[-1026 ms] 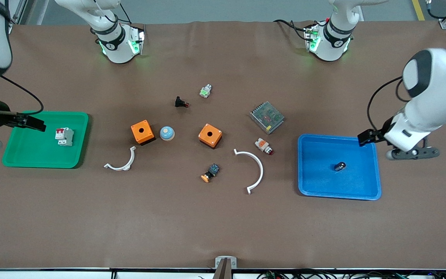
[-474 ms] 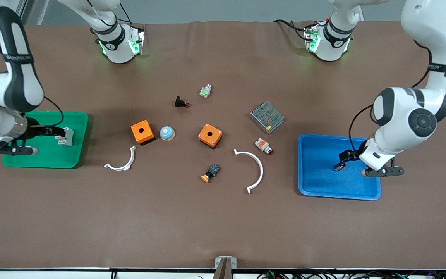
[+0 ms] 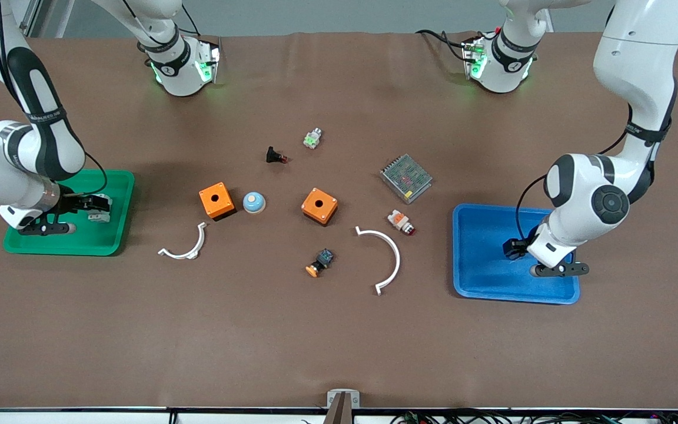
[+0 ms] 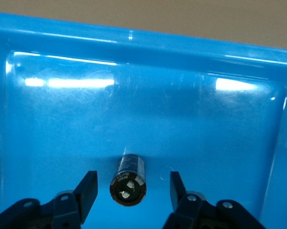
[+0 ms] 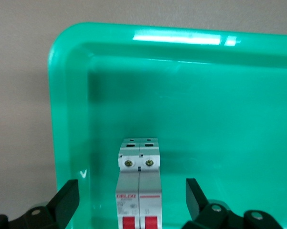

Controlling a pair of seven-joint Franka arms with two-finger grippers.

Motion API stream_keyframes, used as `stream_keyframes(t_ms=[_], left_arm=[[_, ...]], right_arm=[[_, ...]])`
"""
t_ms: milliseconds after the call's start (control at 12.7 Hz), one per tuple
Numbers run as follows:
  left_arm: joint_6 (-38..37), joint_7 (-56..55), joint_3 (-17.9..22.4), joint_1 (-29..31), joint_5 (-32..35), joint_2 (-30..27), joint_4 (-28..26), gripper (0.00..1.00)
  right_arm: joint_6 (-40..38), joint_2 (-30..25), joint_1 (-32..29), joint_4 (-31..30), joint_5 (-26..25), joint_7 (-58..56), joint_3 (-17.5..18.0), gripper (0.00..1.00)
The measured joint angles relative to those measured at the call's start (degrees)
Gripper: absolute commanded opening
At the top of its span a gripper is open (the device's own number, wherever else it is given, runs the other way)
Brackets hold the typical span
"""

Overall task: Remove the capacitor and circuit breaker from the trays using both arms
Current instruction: 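Grasp the breaker with the right gripper while the left gripper grasps the capacitor, then carry the breaker with the right gripper while the left gripper carries the capacitor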

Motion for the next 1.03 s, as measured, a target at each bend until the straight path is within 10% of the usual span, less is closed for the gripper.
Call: stream_keyframes(t_ms=[158, 316, 553, 1026], left_arm=[[0.33, 0.0, 0.0, 0.0, 0.0, 0.49, 0.02, 0.56], [0.68, 0.0, -0.01, 0.0, 0.0, 1.01, 0.03, 0.46], [1.11, 0.0, 0.02, 0.02, 0.0, 1.84, 0.04, 0.05], [-1.34, -0.29, -1.64, 0.03, 0.0, -2.13, 1.54, 0.01]], right_arm=[[1.24, 0.61, -0.02, -0.89, -0.02, -0.47, 0.1, 0.3], [1.24, 0.62, -0.02, -0.99, -0.04, -1.43, 0.19, 0.11], [1.22, 0.55, 0.0, -0.81, -0.08, -1.92, 0.41, 0.04], [-10.29, -2.2, 5.1, 11.36, 0.01, 11.58, 3.6, 0.03]])
